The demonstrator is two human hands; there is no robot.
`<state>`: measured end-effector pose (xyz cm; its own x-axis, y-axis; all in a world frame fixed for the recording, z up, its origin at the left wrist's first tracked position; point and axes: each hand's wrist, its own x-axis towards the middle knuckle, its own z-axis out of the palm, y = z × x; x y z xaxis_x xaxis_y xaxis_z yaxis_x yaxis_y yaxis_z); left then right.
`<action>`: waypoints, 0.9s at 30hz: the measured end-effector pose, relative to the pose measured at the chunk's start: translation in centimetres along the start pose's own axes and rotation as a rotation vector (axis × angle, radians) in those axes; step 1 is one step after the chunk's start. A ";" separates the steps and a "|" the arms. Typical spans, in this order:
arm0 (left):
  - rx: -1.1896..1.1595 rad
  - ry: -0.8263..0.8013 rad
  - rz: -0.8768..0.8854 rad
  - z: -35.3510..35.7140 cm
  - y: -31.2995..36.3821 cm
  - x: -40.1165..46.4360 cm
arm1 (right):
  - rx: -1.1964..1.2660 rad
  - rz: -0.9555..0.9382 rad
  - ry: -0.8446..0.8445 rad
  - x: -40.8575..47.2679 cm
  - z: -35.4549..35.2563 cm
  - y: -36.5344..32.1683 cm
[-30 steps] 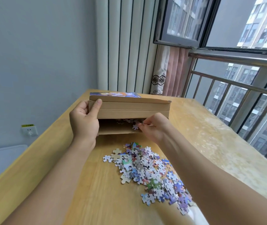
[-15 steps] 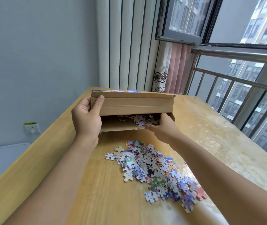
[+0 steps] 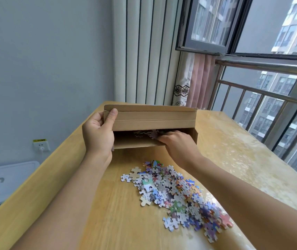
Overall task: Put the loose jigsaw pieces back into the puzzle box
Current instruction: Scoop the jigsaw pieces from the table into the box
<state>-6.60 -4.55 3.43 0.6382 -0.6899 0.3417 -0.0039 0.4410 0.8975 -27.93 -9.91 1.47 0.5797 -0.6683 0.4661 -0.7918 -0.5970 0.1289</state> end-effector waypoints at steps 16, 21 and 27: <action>0.048 -0.013 -0.006 0.1 -0.9 -0.1 | 0.318 0.017 -0.516 3.2 -0.2 -0.8; 0.031 -0.016 -0.004 0.1 -1.1 0.0 | 0.409 -0.013 -0.467 3.6 -0.5 -1.8; 0.025 -0.035 0.006 0.2 -2.3 0.2 | 0.476 0.003 -0.317 -3.3 -4.6 -1.3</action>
<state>-6.60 -5.84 1.53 0.6105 -0.7072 0.3566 -0.0271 0.4314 0.9018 -29.75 -4.89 3.78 0.6648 -0.7271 0.1712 -0.6623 -0.6798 -0.3151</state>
